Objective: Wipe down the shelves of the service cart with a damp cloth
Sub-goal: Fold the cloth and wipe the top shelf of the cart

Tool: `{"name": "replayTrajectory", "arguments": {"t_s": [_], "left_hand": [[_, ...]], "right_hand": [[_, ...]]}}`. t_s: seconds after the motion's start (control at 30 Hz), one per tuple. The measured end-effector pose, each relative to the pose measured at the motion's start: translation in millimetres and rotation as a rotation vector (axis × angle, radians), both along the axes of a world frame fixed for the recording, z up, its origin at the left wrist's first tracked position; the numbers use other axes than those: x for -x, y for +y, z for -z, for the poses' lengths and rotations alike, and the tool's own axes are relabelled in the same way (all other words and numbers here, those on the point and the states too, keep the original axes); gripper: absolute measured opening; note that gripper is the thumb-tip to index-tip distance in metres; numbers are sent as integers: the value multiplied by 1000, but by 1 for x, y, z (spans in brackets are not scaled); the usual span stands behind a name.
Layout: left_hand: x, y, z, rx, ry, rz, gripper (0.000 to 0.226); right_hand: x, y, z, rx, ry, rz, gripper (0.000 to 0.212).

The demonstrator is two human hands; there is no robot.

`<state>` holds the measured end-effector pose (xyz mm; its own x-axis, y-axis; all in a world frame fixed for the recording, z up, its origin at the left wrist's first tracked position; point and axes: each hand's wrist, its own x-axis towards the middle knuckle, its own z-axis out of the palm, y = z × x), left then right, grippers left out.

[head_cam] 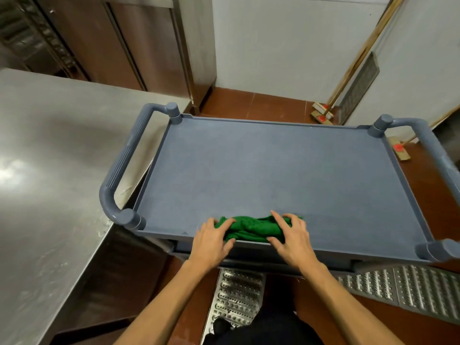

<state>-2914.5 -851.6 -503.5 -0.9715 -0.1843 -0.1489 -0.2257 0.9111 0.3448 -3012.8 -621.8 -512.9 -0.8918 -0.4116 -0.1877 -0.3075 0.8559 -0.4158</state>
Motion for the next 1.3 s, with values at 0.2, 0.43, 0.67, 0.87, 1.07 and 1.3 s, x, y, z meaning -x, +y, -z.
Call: {"name": "replayTrajectory", "arguments": {"t_s": [0.2,0.43,0.67,0.87,1.07,1.3], "left_hand": [[22,13,-3,-56,-41,-65,55],[77,75,-16,-456,-47,-233,41],[99,65,-25,-446,-175,-181,42],[80,73,-7,-303,-19,-217,41],[85,92,9,-144,128,-121,44],[94,98,18,-88,142,-92,45]], "right_hand": [[-2,1,1,159,-14,16,76],[3,-6,-13,223,28,-115,98],[39,-1,0,210,77,-212,77],[65,19,1,238,49,-318,81],[79,72,4,263,64,-243,81],[98,150,0,275,104,-37,79]]}}
